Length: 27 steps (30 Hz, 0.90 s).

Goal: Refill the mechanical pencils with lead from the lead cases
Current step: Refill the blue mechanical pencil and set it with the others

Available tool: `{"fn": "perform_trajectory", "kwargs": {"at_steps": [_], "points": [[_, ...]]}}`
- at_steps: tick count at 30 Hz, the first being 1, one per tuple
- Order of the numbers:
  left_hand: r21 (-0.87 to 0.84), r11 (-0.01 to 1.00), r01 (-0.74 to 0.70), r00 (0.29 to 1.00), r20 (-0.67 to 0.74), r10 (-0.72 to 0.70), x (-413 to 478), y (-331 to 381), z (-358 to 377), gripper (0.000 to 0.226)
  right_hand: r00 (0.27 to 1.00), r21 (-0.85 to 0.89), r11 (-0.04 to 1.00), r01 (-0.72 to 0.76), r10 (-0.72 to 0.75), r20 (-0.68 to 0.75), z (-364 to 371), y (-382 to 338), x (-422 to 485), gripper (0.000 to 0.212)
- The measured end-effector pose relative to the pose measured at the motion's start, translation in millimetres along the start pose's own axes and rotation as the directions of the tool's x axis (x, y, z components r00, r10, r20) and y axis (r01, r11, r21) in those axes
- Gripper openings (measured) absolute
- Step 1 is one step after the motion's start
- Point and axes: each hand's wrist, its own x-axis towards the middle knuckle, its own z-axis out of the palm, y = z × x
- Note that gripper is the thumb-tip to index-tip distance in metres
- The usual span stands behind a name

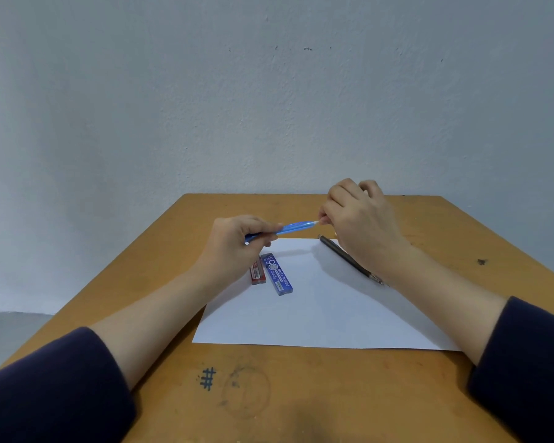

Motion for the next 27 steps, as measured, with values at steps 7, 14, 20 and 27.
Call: {"fn": "perform_trajectory", "kwargs": {"at_steps": [7, 14, 20, 27], "points": [[-0.113, 0.983, 0.147, 0.989, 0.039, -0.144, -1.5, 1.3, 1.9, 0.023, 0.997, 0.054, 0.998, 0.037, -0.033, -0.064, 3.2, 4.3, -1.9, 0.015], [-0.134, 0.968, 0.21, 0.976, 0.092, -0.199, -1.7, 1.7, 3.7, 0.024, 0.982, -0.087, 0.984, 0.155, -0.163, -0.1, 0.7, 6.2, 2.1, 0.029], [-0.119, 0.966, 0.232, 0.97, 0.097, -0.221, -0.8, 0.7, 5.5, 0.021, 0.984, -0.072, 0.984, 0.162, -0.166, -0.062, 5.9, 6.6, -0.9, 0.025], [0.005, 0.986, 0.165, 0.98, 0.112, -0.164, 0.6, 2.0, 3.8, 0.023, 0.982, -0.107, 0.977, 0.183, -0.188, -0.038, 11.2, 6.6, -2.3, 0.045]]}}
